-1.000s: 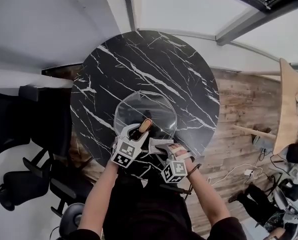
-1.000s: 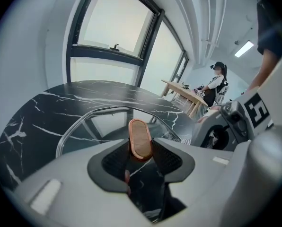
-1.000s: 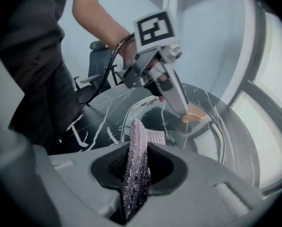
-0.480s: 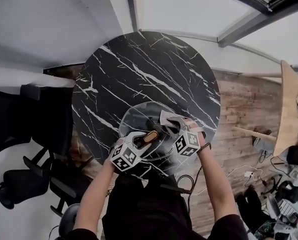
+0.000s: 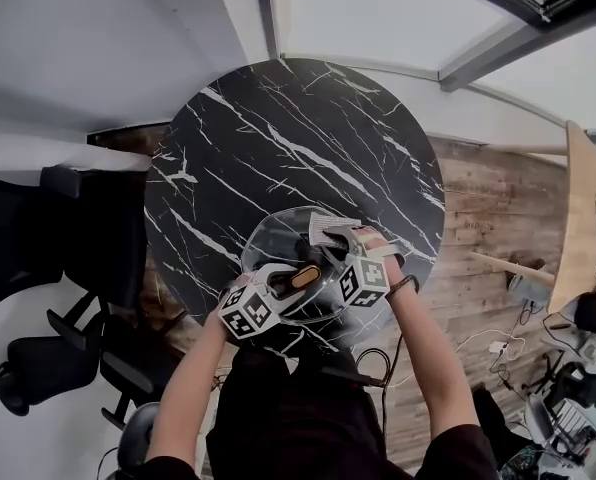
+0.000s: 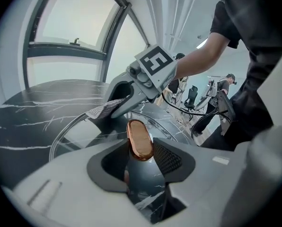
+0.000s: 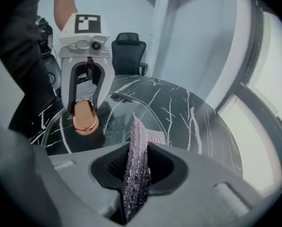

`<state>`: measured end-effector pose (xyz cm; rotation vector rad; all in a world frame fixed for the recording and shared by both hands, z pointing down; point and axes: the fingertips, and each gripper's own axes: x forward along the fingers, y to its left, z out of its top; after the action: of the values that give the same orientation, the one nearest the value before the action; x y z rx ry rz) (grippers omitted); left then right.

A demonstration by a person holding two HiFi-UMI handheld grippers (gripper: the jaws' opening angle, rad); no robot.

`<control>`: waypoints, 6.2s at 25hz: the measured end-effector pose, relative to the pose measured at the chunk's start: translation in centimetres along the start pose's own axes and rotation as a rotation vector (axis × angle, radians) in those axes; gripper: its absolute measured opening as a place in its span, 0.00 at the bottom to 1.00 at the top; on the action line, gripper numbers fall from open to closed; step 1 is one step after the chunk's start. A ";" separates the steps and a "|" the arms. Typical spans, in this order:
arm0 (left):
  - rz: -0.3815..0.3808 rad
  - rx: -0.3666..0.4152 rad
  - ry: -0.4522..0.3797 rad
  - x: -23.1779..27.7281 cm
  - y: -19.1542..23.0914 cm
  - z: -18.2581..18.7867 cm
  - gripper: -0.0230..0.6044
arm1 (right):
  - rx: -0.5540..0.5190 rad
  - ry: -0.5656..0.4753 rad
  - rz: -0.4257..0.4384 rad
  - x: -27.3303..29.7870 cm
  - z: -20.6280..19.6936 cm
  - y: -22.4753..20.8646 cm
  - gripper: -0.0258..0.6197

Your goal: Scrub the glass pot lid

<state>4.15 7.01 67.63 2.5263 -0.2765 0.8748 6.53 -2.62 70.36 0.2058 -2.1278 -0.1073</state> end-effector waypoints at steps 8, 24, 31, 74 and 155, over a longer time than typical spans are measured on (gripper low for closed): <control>-0.017 0.005 -0.016 -0.1 -0.9 -0.5 0.29 | -0.113 0.009 0.061 -5.1 -3.2 10.4 0.15; -0.009 0.056 0.013 0.0 -0.9 -0.6 0.29 | 0.069 0.042 0.121 0.6 0.1 0.2 0.15; -0.008 0.061 0.021 0.1 -0.9 -0.6 0.30 | 0.030 0.059 0.170 2.9 3.2 -0.7 0.16; 0.622 -0.371 -0.269 -13.2 6.1 -5.1 0.04 | 0.125 0.174 0.160 4.8 7.3 3.0 0.16; 0.837 -0.203 -0.589 -23.5 -5.7 11.0 0.04 | 0.713 -0.718 -0.366 -28.2 12.3 1.0 0.16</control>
<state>-6.41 7.70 43.24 2.3880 -1.5904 0.2834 10.88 3.68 40.52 1.1159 -2.7349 0.4367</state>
